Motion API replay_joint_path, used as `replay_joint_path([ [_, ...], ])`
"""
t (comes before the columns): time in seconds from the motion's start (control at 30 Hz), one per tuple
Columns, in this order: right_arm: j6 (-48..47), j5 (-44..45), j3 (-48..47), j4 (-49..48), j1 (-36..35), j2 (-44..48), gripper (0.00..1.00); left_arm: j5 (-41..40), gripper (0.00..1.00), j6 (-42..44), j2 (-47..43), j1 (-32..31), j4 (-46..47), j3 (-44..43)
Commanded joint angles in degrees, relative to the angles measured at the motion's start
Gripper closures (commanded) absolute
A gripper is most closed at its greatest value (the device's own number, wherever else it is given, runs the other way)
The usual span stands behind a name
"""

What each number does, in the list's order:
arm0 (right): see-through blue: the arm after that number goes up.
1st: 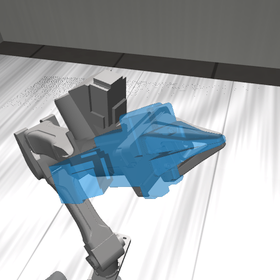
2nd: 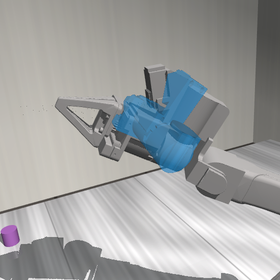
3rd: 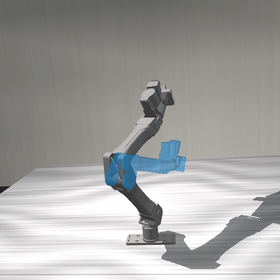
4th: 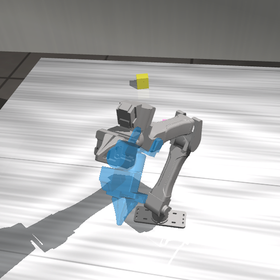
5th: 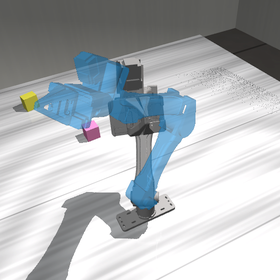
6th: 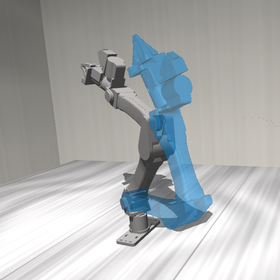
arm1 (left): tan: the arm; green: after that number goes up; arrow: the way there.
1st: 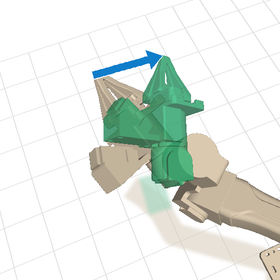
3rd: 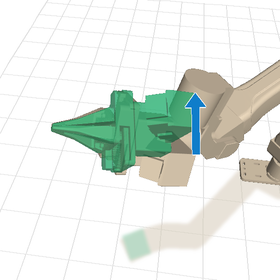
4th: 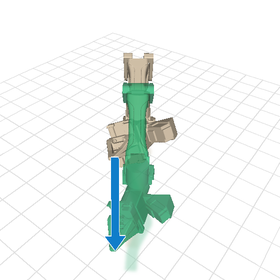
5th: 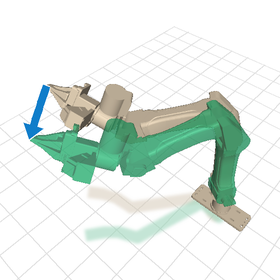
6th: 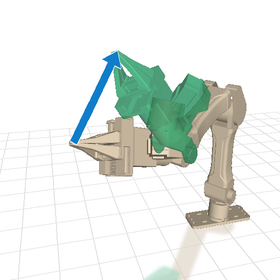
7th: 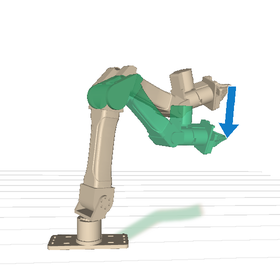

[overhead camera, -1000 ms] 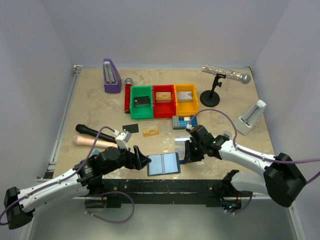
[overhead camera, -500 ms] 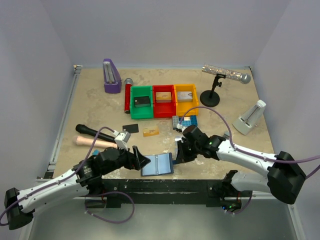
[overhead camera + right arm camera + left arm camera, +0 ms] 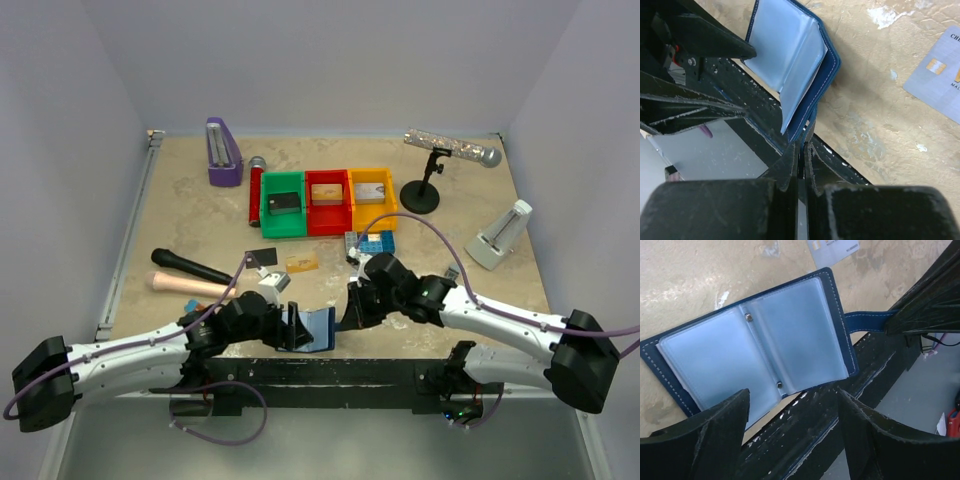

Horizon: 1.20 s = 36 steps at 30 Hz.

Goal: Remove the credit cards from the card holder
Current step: Remove the credit card from the card holder.

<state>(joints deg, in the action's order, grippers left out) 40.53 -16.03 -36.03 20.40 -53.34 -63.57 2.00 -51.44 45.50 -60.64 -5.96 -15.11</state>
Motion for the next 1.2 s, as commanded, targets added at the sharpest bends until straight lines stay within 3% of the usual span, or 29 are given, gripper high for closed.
replay_joint_path([
  [0.0, 0.78, -0.75, -3.69, -1.95, -0.36, 1.26, 1.0, 1.08, 0.24, -0.86, 1.17, -0.53, 7.01, -2.73],
  [0.33, 0.16, -2.16, -6.51, -1.59, -0.45, 1.26, 1.0, 1.07, 0.22, 1.08, 5.21, -0.53, 7.8, -6.42],
  [0.73, 1.13, -3.48, -6.33, -2.91, -1.15, 2.05, 1.0, -0.59, 0.27, 0.73, 8.47, -0.53, 9.12, -6.07],
  [0.97, 1.3, -3.39, -6.51, -2.74, -1.68, 2.49, 1.0, -1.74, 0.32, 1.43, 8.82, -0.53, 8.24, -6.42],
  [1.17, 0.95, -2.86, -6.33, -1.95, -1.77, 3.01, 1.0, -4.63, 0.44, 1.61, 6.37, -0.53, 6.93, -5.37],
])
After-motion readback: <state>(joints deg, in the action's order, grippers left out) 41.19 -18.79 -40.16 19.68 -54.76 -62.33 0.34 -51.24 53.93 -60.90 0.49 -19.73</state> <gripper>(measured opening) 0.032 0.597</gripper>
